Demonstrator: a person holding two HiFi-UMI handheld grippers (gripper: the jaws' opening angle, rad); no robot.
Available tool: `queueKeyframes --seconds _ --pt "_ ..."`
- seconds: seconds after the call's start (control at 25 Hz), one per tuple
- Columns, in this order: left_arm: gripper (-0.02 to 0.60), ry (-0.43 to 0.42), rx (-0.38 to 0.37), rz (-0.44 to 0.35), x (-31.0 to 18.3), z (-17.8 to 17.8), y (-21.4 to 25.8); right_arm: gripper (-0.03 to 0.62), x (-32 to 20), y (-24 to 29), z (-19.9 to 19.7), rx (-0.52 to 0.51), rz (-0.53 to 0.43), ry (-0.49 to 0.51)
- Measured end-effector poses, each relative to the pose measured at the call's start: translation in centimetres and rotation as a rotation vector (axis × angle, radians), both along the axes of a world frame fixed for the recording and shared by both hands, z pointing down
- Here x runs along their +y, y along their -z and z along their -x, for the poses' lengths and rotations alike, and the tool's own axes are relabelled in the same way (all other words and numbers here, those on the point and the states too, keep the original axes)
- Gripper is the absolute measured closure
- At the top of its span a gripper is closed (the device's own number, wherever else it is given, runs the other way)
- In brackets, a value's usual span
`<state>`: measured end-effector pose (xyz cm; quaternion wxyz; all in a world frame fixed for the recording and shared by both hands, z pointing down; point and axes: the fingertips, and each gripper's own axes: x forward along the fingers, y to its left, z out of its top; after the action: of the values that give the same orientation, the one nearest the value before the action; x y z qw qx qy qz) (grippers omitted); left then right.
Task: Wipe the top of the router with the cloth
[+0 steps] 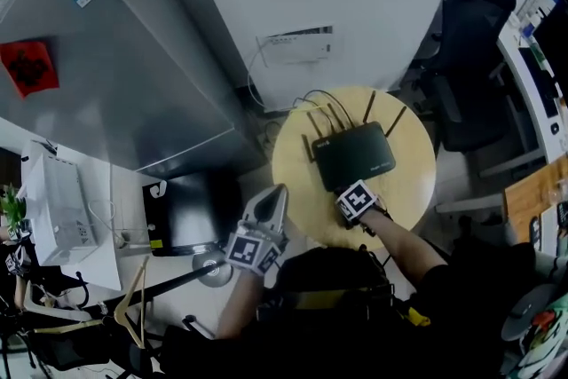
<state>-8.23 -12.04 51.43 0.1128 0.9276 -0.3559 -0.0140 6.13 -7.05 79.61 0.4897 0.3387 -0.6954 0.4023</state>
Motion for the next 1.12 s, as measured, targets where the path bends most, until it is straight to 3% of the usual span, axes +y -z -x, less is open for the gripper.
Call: queueKeyframes --seconds 0.56,0.8,0.92,1.04,1.12 --pt "0.588 0.188 -0.028 -0.002 3.8 -0.6 1.2 0.531 0.0 0.9 2.9 -0.109 0.016 0.195" --pt "0.588 0.167 -0.046 -0.002 5.4 -1.5 0.6 0.531 -0.1 2.8 4.8 -0.284 -0.043 0.152" --pt "0.588 0.11 -0.055 0.011 5.0 -1.8 0.2 0.531 1.3 3.7 6.3 -0.38 -0.021 0.176" --pt "0.588 0.06 -0.032 -0.005 3.4 -1.8 0.5 0.531 1.7 3.9 7.3 -0.376 -0.028 0.199" --pt "0.588 0.021 -0.038 -0.001 2.9 -1.3 0.8 0.531 0.9 3.6 7.8 -0.336 -0.049 0.148"
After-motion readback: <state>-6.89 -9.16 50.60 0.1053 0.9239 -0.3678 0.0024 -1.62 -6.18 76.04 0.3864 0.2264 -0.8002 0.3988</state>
